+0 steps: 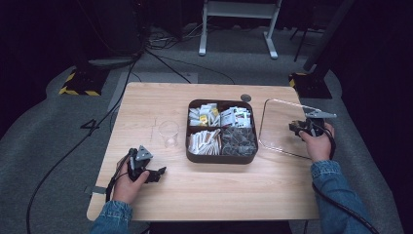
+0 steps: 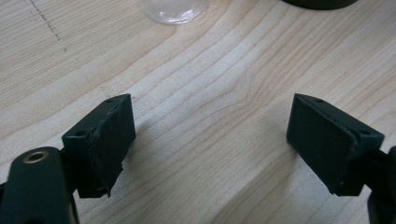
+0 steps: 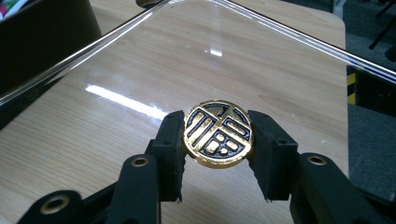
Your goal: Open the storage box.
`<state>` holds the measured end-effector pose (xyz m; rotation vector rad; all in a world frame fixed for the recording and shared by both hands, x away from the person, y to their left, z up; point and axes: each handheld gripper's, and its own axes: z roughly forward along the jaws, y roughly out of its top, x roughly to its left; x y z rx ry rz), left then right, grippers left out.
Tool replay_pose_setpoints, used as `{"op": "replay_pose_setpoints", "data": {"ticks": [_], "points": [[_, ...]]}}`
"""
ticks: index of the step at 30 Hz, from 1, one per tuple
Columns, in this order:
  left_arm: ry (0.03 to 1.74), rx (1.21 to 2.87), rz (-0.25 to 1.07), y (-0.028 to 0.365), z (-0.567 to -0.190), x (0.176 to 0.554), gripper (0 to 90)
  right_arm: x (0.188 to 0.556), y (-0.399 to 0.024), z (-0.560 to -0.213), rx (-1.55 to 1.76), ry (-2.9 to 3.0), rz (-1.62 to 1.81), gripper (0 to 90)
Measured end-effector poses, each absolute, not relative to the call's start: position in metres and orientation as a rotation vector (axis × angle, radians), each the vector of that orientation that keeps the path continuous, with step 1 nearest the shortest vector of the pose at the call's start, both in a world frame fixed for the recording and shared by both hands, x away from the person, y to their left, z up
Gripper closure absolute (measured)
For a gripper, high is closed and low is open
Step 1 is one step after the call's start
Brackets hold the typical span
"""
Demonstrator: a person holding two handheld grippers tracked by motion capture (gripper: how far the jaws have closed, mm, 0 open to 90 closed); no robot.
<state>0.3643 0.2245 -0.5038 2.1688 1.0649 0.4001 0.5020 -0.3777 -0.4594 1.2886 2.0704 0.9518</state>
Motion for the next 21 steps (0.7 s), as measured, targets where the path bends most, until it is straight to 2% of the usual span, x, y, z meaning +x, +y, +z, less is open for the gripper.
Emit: {"op": "replay_pose_setpoints", "data": {"ticks": [21], "points": [[1.066,2.17,0.4,0.225,-0.504,0.364,15.9,0.504,-0.379,-0.483,1.335,2.103,0.913,58.9]]}}
